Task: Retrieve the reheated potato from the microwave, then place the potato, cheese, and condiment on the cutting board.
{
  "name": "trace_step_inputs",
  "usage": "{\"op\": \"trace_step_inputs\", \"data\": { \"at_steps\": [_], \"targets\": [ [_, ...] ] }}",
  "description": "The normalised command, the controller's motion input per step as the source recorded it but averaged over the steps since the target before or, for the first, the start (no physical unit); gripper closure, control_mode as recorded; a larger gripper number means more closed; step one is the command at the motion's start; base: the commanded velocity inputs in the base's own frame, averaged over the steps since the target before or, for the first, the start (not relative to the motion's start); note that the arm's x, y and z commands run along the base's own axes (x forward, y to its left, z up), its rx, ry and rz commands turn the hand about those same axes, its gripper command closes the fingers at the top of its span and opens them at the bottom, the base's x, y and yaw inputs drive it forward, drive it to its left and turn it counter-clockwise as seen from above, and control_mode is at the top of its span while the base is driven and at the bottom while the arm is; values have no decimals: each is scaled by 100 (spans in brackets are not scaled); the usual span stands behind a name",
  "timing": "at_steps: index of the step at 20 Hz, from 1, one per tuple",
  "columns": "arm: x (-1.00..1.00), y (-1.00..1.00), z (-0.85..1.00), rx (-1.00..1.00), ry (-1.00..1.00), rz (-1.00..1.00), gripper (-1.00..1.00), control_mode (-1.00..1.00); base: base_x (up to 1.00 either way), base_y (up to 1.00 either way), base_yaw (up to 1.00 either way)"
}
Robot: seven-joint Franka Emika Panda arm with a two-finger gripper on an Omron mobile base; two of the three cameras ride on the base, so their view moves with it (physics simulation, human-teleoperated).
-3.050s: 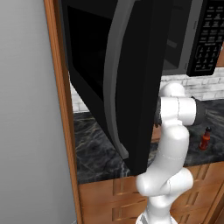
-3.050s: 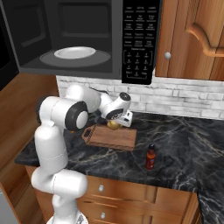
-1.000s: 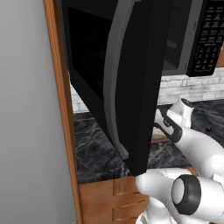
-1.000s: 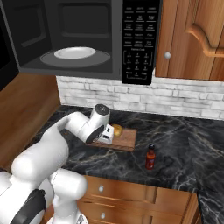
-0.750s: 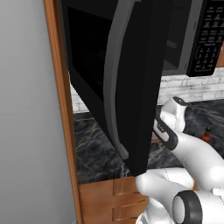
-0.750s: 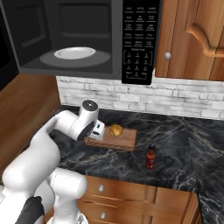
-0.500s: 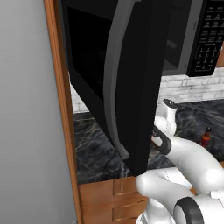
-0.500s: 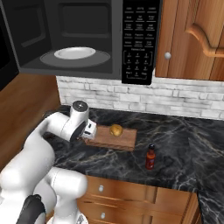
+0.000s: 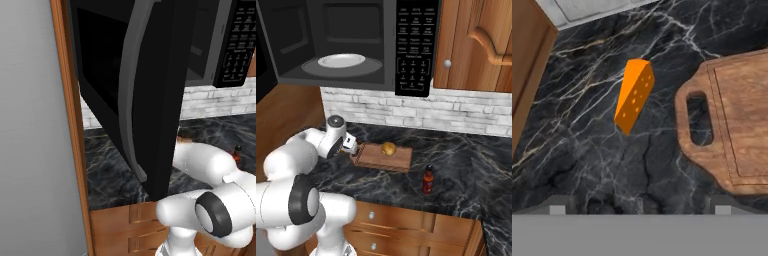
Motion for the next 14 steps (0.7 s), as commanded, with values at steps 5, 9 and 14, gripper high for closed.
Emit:
{"op": "trace_step_inputs", "data": {
  "at_steps": [5, 9, 14],
  "targets": [
    [42, 29, 1, 0, 0, 0, -100, -100, 0, 0, 0],
    [31, 22, 0, 0, 0, 0, -100, -100, 0, 0, 0],
    [37, 6, 0, 0, 0, 0, -100, -100, 0, 0, 0]
  ]
}}
